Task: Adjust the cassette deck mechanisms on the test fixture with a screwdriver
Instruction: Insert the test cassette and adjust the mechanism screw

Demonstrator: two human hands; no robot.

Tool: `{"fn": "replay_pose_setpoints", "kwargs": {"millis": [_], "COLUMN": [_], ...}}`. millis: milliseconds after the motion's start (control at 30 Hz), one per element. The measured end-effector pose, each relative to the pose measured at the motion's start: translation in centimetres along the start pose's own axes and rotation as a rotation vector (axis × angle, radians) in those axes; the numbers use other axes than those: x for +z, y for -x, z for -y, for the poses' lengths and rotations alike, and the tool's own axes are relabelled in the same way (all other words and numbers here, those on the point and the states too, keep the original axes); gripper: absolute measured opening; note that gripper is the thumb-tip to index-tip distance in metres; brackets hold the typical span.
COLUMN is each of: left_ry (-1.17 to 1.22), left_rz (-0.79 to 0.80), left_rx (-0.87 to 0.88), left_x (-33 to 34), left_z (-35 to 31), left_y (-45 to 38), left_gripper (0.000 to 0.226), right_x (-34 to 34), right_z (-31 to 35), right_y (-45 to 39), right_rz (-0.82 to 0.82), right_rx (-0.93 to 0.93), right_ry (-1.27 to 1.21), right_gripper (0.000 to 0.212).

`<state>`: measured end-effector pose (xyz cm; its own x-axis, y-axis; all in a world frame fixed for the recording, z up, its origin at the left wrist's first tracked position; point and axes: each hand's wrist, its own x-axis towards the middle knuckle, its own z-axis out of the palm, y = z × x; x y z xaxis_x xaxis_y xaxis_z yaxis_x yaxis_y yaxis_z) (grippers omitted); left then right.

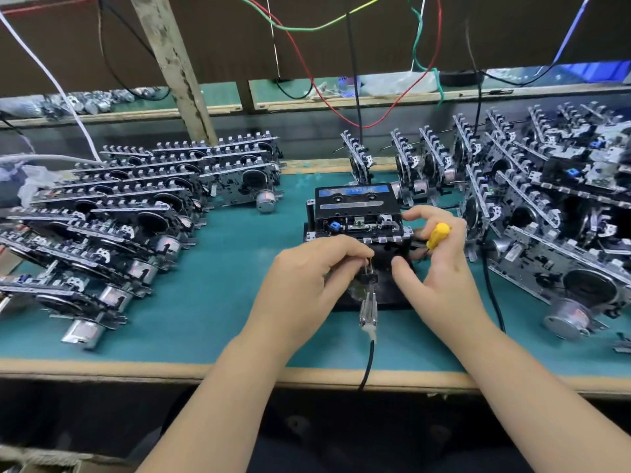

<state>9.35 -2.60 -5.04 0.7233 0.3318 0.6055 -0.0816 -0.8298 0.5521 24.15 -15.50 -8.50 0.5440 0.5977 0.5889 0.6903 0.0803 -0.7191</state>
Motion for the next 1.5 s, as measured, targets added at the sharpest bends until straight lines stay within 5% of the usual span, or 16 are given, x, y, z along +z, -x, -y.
{"fn": "replay_pose_setpoints", "kwargs": {"millis": [167, 300, 367, 600, 1133, 1333, 1500], "left_ry": [-0.110, -0.117, -0.065, -0.107, -0.030, -0.304, -0.167], "left_rz": [-0.095, 0.337, 0.453, 0.533, 0.546, 0.379, 0.205], "left_rx": [-0.037, -0.325, -0.349, -0.345, -0.420, 0.032, -0.142], "left_x": [-3.2, -5.8, -5.9, -5.9, -5.6, -3.8, 0.4], "left_z": [1.9, 4.4, 4.9, 6.2, 6.1, 4.2, 2.5], "left_y": [-1.1, -3.6, -4.8, -7.3, -7.3, -3.8, -1.9], "left_gripper": [0.040, 0.093, 0.103, 0.110, 0.111, 0.090, 0.085], "right_x": [-1.4, -4.1, -4.9, -5.5, -5.0, -5.2, -5.1], "right_z": [1.2, 1.8, 1.7, 2.3, 2.3, 1.9, 1.9], "right_y": [-1.0, -5.2, -7.2, -11.1, -10.9, -10.7, -10.7], "right_rz": [-0.014, 0.433, 0.604, 0.733, 0.712, 0.707, 0.703], "right_rx": [0.104, 0.206, 0.224, 0.231, 0.230, 0.260, 0.239], "right_ry": [-0.037, 0.171, 0.320, 0.518, 0.585, 0.569, 0.597], "right_gripper": [0.049, 0.040, 0.047, 0.067, 0.067, 0.066, 0.067]}}
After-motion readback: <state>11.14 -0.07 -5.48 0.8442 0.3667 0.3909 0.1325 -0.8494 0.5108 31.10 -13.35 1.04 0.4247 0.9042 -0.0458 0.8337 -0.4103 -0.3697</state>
